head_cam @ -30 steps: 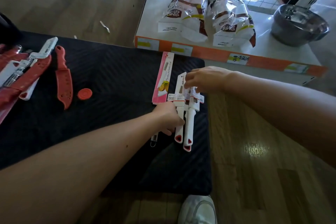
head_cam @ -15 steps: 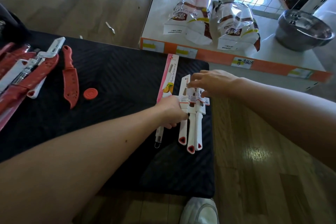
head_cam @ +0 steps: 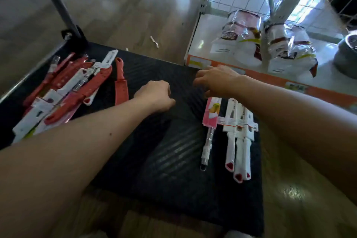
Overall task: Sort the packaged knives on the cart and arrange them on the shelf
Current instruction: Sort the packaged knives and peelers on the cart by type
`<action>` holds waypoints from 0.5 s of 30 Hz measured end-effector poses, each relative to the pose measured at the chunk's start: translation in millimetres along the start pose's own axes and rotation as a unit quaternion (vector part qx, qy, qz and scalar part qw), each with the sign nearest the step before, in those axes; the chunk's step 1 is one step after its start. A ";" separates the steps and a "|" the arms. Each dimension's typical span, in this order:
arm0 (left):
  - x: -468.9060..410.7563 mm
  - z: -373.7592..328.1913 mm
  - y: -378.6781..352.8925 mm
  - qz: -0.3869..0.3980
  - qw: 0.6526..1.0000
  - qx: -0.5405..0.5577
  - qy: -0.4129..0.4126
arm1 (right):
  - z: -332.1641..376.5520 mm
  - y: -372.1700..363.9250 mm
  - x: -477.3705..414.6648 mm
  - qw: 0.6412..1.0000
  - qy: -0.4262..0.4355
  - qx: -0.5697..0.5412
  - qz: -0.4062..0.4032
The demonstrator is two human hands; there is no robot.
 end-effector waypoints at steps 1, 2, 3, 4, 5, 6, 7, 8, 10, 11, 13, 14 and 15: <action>1.1 10.7 4.9 -0.005 1.000 -0.014 0.000 | 5.0 6.2 -9.3 1.000 0.003 0.004 -0.006; 1.8 22.0 9.1 -0.008 1.000 -0.029 0.002 | 10.7 11.8 -18.9 1.000 0.008 0.005 -0.012; 2.3 34.1 13.1 -0.011 0.999 -0.044 0.004 | 17.3 16.7 -28.4 1.000 0.014 0.004 -0.016; 3.2 46.3 17.4 -0.015 0.998 -0.058 0.009 | 24.5 21.3 -37.9 1.000 0.020 0.002 -0.020; 3.8 59.1 22.4 -0.021 0.997 -0.069 0.015 | 31.7 25.1 -47.4 0.999 0.026 -0.001 -0.025; 4.1 71.2 28.1 -0.027 0.996 -0.080 0.020 | 38.9 28.5 -56.9 0.999 0.030 -0.004 -0.031; 3.8 82.7 34.7 -0.032 0.995 -0.093 0.021 | 45.3 31.2 -66.1 0.999 0.031 -0.005 -0.036; 3.2 94.0 42.0 -0.036 0.993 -0.106 0.025 | 50.9 34.1 -75.2 0.999 0.028 -0.007 -0.043; 0.0 116.5 60.4 -0.052 0.990 -0.127 0.036 | 60.2 38.8 -92.6 0.998 0.010 -0.022 -0.054; -2.2 127.2 69.5 -0.062 0.988 -0.134 0.042 | 64.5 40.6 -100.8 0.998 0.002 -0.033 -0.059; -4.3 147.1 83.3 -0.069 0.984 -0.157 0.053 | 74.8 44.8 -116.7 0.996 -0.001 -0.051 -0.073; -3.9 156.3 86.6 -0.064 0.980 -0.177 0.058 | 80.0 46.2 -124.1 0.995 0.005 -0.056 -0.082; -3.0 165.4 87.4 -0.055 0.976 -0.200 0.062 | 84.8 46.7 -131.1 0.994 0.011 -0.057 -0.091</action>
Point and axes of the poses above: each hand's wrist, its own x-axis away from the middle knuckle, its own y-axis out of the back of the hand, z = x × y, the point moved 5 cm from there along -x, towards the middle knuckle, and after that the axes turned 7 degrees about -z, right-handed, at the moved point
